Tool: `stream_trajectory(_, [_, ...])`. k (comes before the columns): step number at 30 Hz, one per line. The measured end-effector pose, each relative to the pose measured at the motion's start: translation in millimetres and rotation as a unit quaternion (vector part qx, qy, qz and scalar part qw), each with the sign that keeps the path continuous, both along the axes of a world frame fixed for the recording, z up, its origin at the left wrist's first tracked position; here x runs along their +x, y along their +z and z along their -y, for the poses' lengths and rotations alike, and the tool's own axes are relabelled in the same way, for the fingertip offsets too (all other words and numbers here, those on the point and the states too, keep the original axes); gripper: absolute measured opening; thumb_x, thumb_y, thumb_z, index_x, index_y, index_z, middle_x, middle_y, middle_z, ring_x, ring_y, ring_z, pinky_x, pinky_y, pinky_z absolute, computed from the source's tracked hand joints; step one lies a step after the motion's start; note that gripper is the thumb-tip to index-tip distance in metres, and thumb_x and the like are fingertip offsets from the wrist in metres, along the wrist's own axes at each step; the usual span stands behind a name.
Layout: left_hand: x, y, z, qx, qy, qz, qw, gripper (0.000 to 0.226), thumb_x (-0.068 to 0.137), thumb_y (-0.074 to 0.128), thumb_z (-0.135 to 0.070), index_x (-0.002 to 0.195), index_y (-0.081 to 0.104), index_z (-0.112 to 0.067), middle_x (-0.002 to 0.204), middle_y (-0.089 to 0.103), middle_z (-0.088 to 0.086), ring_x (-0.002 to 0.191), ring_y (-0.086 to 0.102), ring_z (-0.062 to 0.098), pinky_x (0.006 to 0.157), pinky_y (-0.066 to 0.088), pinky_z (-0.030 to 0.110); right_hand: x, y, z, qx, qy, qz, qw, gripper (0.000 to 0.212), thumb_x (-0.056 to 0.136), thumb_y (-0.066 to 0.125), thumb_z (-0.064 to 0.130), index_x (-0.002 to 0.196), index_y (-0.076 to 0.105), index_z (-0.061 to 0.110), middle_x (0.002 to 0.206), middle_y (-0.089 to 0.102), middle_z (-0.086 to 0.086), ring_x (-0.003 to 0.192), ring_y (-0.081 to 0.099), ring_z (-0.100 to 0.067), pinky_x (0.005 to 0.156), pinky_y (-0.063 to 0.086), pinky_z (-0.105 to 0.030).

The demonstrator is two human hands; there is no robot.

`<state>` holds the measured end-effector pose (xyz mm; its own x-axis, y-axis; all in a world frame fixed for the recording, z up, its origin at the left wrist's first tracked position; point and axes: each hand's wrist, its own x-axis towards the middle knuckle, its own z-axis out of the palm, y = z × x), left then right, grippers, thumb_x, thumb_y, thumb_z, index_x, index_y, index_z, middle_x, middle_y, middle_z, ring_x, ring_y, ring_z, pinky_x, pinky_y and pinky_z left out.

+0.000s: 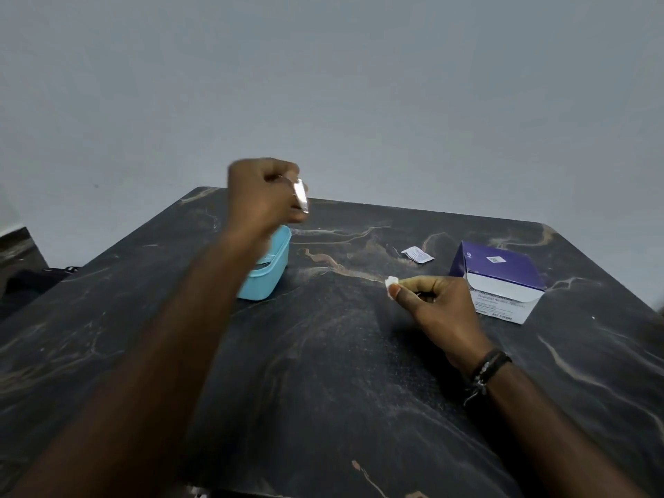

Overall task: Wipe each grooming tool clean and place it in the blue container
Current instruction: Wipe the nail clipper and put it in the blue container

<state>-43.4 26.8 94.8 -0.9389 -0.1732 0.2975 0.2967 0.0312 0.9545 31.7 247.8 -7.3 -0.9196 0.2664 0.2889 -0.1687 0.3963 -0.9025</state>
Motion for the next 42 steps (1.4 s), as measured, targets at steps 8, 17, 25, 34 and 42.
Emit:
stream_trajectory(8, [-46,-9,49,-0.317,0.03,0.084,0.944,0.007,0.077,0.071,0.006,0.083,0.074,0.004,0.079,0.071,0.015,0.047,0.045,0.013,0.032,0.034,0.015,0,5,-1,-0.038,-0.021,-0.022,0.999,0.018,0.084,0.075,0.025,0.073,0.077,0.011,0.07,0.074,-0.008,0.062,0.058,-0.008,0.061,0.047,-0.023])
stream_trajectory(17, [-80,-50,36,-0.536,0.014,0.132,0.834,0.01,0.073,0.073,-0.015,0.079,0.07,-0.008,0.094,0.073,0.01,0.093,0.063,0.036,0.08,0.052,0.047,1,8,-4,-0.061,-0.04,-0.043,0.996,0.024,0.085,0.074,0.025,0.067,0.074,0.008,0.058,0.06,0.005,0.055,0.047,-0.004,0.054,0.04,-0.016])
stream_trajectory(25, [-70,-57,26,-0.683,0.134,0.119,0.708,0.034,0.085,0.06,-0.031,0.118,0.066,-0.024,0.132,0.05,0.011,0.132,0.026,0.042,0.1,0.035,0.055,1,10,-5,-0.078,-0.018,-0.033,0.996,0.023,0.089,0.069,0.019,0.072,0.072,0.004,0.048,0.053,0.015,0.044,0.041,0.002,0.048,0.034,-0.01])
stream_trajectory(34, [-92,-70,43,-0.641,0.052,0.164,0.748,0.035,0.066,0.058,-0.026,0.098,0.073,-0.022,0.111,0.065,0.004,0.118,0.048,0.038,0.102,0.032,0.059,5,14,-4,-0.099,-0.009,-0.018,0.995,0.011,0.089,0.067,0.011,0.083,0.075,0.006,0.068,0.069,-0.005,0.044,0.046,0.002,0.044,0.036,-0.012])
stream_trajectory(42, [-85,-67,36,-0.657,0.073,0.166,0.732,0.02,0.077,0.061,-0.024,0.093,0.056,-0.015,0.108,0.059,0.012,0.111,0.052,0.038,0.095,0.042,0.052,7,17,-7,-0.097,-0.003,-0.003,0.995,0.017,0.088,0.067,0.007,0.104,0.07,0.013,0.074,0.073,-0.008,0.049,0.057,0.001,0.045,0.039,-0.012])
